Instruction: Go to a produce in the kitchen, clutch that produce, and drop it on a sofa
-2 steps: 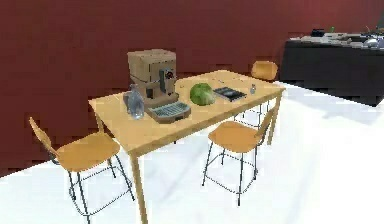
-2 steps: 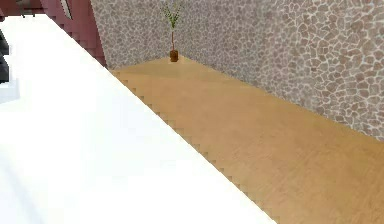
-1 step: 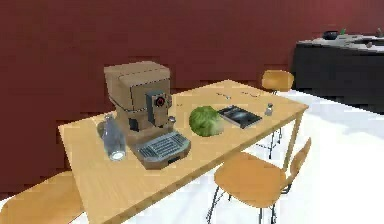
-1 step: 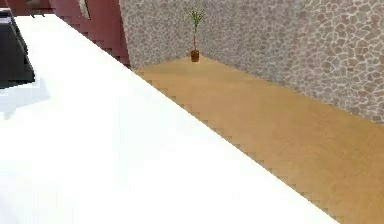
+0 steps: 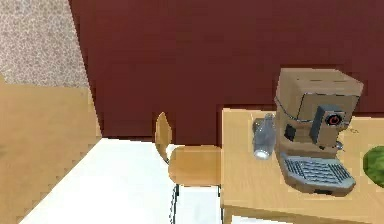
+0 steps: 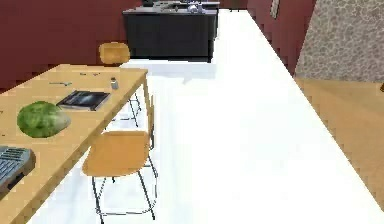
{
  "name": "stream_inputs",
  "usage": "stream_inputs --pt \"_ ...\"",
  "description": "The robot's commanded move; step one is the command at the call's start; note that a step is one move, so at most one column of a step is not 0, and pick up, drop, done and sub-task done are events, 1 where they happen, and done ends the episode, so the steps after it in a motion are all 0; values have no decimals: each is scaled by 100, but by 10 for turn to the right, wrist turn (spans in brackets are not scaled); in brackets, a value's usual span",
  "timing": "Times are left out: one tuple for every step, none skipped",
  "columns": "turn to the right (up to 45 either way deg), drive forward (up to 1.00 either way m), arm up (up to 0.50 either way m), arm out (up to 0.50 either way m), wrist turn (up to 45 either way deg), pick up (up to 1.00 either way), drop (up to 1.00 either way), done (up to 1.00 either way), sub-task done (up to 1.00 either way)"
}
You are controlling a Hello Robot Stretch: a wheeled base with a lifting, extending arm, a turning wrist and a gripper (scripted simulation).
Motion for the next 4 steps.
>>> stream_inputs --pt "-360 0 0 0 0 0 0 0 0" --pt "450 0 0 0 0 0 0 0 0" --pt "450 0 0 0 0 0 0 0 0" --pt "30 0 0 0 0 0 0 0 0"
